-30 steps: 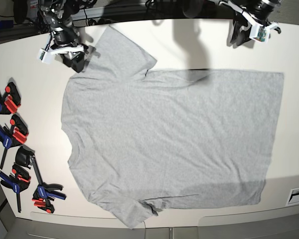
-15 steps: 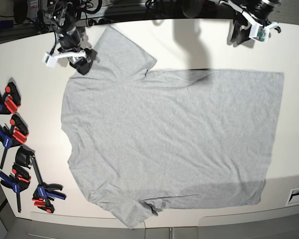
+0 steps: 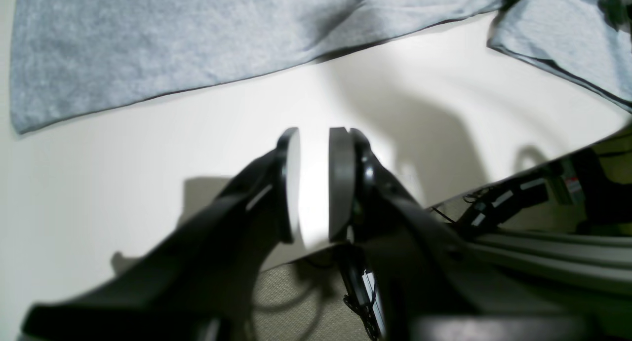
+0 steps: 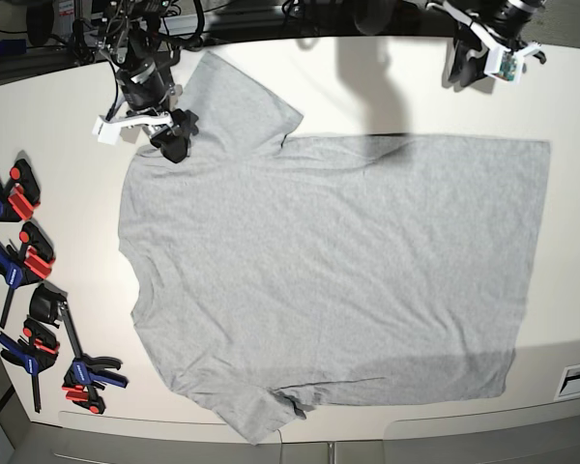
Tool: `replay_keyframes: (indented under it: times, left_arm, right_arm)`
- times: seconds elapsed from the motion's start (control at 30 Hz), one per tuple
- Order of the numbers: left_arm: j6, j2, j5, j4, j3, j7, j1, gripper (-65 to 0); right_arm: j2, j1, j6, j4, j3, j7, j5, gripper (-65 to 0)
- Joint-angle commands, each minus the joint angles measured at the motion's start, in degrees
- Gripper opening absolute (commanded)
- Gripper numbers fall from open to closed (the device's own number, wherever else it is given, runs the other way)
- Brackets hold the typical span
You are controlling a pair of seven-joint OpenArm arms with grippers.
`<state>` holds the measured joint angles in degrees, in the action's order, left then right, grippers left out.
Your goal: Fold the T-shirt properly
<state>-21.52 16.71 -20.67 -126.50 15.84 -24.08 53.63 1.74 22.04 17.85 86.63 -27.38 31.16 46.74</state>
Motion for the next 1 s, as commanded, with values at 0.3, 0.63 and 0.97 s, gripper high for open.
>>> replay_keyframes:
  times: [0.3, 0.63, 0.97]
  left_arm:
    - [-0.31, 0.31, -0.37, -0.94, 0.26, 1.4, 0.28, -53.2]
    - [2.08, 0.31, -0.37, -0.94, 0.26, 1.36, -1.7, -53.2]
    - [2.95, 0.31, -0.61, -0.94, 2.38, 0.46, -3.17, -53.3]
  right_arm:
    - [-0.02, -0.28, -0.28, 0.24, 0.02, 1.05, -0.46, -65.0]
    - [0.0, -0.28, 0.7, 0.24, 0.02, 1.07, -3.65, -65.0]
    - [0.02, -0.42, 1.66, 0.24, 0.02, 1.25, -4.98, -65.0]
